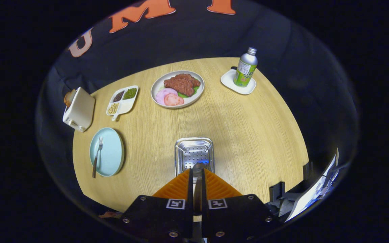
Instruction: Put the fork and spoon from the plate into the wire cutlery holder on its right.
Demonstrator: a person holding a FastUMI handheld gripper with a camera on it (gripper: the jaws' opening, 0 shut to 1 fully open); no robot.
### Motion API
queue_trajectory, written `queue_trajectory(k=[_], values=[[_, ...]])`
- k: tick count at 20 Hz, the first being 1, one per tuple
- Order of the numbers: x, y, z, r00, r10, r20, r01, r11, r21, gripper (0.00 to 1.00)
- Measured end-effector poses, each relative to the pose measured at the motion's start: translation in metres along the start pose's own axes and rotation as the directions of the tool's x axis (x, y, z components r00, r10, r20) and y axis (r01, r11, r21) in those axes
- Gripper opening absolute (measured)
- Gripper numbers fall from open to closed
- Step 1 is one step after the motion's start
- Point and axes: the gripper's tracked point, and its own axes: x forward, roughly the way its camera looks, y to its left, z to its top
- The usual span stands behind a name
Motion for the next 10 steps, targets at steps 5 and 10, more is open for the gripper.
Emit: queue_trajectory(k=[5, 10], values=[[-0.03, 0.029, 0.065, 0.952, 0.064, 0.299, -0.072, 0.997, 0.014, 0.32], [-0.064, 0.069, 0.107, 0.815, 0.126, 0.566, -0.12, 0.992, -0.049, 0.64]])
